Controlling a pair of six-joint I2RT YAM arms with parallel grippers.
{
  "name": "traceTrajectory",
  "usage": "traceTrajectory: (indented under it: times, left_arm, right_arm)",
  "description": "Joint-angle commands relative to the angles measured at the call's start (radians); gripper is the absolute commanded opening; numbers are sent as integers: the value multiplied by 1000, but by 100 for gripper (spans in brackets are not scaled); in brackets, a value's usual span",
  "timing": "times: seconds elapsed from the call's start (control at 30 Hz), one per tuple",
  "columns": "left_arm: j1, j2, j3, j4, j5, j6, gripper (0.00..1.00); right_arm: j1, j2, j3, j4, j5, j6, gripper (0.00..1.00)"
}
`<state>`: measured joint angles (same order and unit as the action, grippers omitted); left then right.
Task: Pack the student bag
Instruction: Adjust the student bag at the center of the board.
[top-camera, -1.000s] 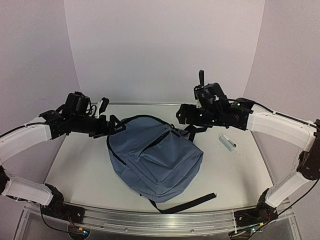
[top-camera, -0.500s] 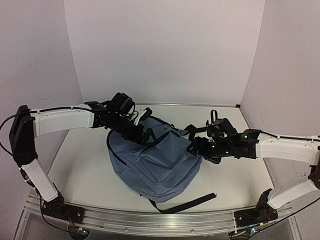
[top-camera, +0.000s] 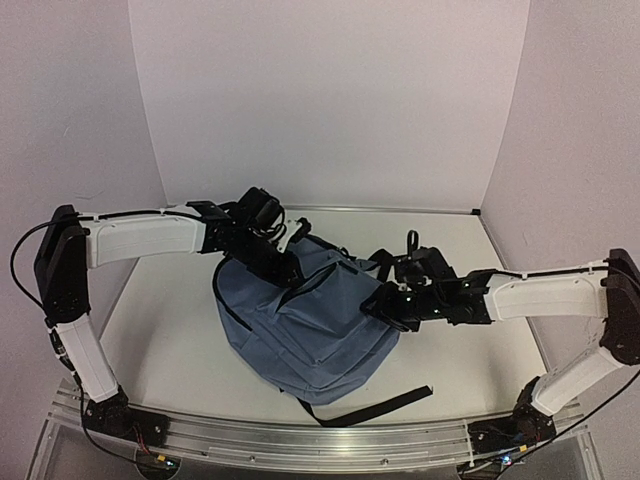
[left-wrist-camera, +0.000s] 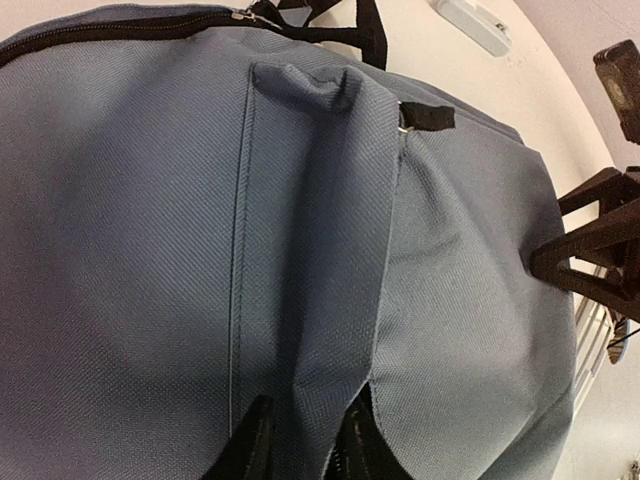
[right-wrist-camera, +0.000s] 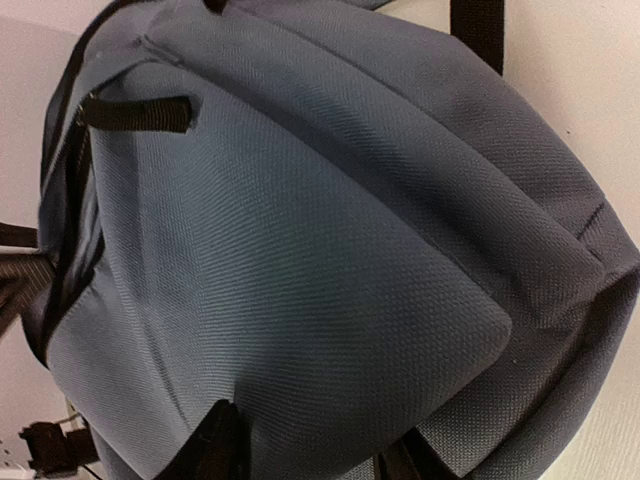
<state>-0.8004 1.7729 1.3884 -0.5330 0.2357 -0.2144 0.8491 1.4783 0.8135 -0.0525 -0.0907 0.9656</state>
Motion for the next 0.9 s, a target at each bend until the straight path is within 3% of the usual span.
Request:
traceTrajectory:
  times: [0.0, 0.07, 0.37, 0.5, 0.53, 0.6, 0.63, 0.77, 0.8, 0.87]
  left_arm:
    - [0, -12, 10, 6, -85, -18, 0]
    - [0, -39, -15, 22, -99, -31, 0]
    - [-8, -133, -133, 185, 17, -227, 0]
    - [-8, -181, -236, 293, -65, -371, 0]
    - [-5, -192, -262, 305, -109, -403, 0]
    - [10, -211, -307, 320, -160, -456, 0]
    - [20, -223, -333, 332, -174, -479, 0]
    - [65, -268, -401, 419, -146, -520, 2]
    - [71, -273, -397, 435, -121, -507, 5]
    - [72, -264, -351, 430, -70, -459, 24]
  right_arm:
    - [-24, 67, 91, 71, 14, -78, 11]
    - [-58, 109, 133, 69, -9, -127, 0]
    - [-237, 293, 419, -12, 51, -417, 0]
    - [-261, 370, 552, -86, 106, -493, 0]
    - [-261, 374, 573, -96, 93, -512, 5]
    - [-257, 363, 596, -117, 69, -527, 30]
    - [-252, 351, 600, -128, 75, -530, 38]
    - [-199, 295, 613, -202, 169, -537, 60]
    - [-177, 285, 619, -227, 203, -537, 62]
    - [-130, 270, 632, -275, 284, -520, 64]
